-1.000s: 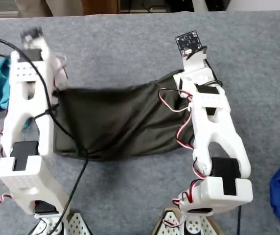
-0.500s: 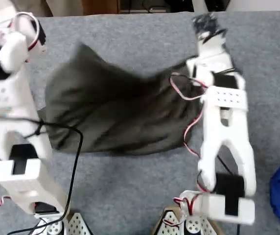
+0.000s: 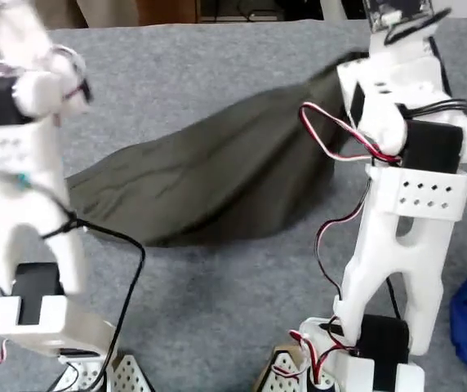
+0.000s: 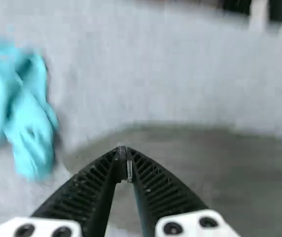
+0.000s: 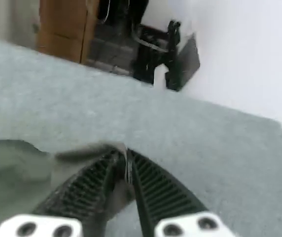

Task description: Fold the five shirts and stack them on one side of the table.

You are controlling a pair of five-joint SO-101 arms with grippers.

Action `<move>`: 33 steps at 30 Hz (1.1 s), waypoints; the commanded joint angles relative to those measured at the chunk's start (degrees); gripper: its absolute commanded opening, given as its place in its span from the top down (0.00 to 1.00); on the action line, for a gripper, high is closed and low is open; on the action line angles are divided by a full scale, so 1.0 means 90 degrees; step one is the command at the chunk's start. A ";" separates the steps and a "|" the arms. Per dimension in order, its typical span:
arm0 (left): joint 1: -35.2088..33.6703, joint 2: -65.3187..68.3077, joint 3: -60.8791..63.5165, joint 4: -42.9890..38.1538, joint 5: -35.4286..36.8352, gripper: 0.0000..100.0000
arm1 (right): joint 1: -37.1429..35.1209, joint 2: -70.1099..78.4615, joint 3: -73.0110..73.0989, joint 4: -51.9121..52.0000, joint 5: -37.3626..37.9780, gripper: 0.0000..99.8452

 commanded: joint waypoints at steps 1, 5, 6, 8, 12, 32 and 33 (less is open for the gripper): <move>0.0381 0.0220 0.1201 -0.0459 0.0274 0.98 | 0.0044 -0.0386 -0.0103 0.1045 0.0274 1.00; 0.0801 0.0786 0.1621 -0.0674 0.0332 0.98 | -0.0357 -0.0386 0.0581 0.1934 0.0801 1.00; 0.0879 0.0962 0.1680 -0.0674 0.0332 0.98 | -0.0405 -0.0386 0.0767 0.2110 0.0918 1.00; 0.0996 0.1363 0.1846 -0.0694 0.0332 0.98 | -0.0503 -0.0386 0.1118 0.2354 0.1074 1.00; 0.1026 0.2349 0.2002 -0.0713 0.0332 0.98 | -0.0532 -0.0386 0.1734 0.2618 0.1407 1.00; -0.0645 0.4830 0.2598 0.0176 -0.0762 0.98 | -0.0493 -0.0396 0.2125 0.2569 0.1817 1.00; -0.0742 0.4801 0.2813 0.0176 -0.0938 0.98 | -0.0493 -0.0396 0.2125 0.2569 0.1905 1.00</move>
